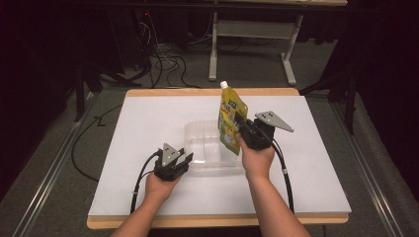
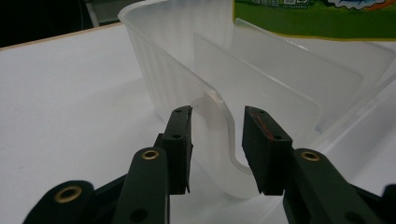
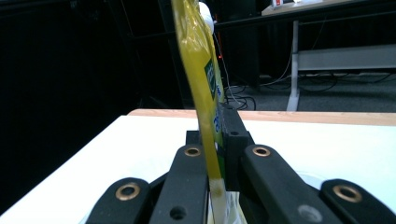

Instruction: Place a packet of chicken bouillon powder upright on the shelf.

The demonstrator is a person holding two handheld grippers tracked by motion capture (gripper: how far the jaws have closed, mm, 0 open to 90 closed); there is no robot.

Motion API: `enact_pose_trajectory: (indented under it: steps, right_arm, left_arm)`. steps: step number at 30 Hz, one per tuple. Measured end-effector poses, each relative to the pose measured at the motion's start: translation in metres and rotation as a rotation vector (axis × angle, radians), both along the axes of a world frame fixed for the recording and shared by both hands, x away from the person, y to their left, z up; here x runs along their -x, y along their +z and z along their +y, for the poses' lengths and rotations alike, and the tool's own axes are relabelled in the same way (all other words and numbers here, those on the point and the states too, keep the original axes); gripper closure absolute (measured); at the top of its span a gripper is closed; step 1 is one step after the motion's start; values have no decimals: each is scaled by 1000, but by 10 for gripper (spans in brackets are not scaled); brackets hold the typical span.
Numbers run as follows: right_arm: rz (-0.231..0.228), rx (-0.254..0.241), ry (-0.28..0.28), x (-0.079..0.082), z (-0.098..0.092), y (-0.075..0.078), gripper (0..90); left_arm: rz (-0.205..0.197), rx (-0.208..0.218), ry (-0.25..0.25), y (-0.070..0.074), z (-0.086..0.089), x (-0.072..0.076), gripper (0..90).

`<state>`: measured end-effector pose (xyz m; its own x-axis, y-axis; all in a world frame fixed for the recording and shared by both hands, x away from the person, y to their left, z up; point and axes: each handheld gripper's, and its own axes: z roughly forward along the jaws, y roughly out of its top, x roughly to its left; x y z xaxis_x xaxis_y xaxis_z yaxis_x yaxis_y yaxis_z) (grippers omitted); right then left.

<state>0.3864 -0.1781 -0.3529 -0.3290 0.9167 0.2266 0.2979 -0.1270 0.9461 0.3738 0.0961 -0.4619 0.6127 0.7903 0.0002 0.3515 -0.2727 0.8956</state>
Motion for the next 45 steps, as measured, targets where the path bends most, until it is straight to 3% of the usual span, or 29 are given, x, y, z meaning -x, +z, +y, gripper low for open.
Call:
enact_pose_trajectory:
  steps: [12,20,34,45]
  right_arm:
    - [22,-64,-1,0,6,0,900]
    - [50,-90,-16,-4,0,-12,900]
    - [-21,-110,12,5,-5,-37,900]
    - [-36,-76,22,15,2,-46,900]
  left_arm:
    - [-8,-14,-8,0,-1,2,611]
    - [-10,-23,-13,-1,-2,3,611]
    - [-14,-27,-8,-1,-3,2,634]
    - [-39,-43,-5,1,-2,0,697]
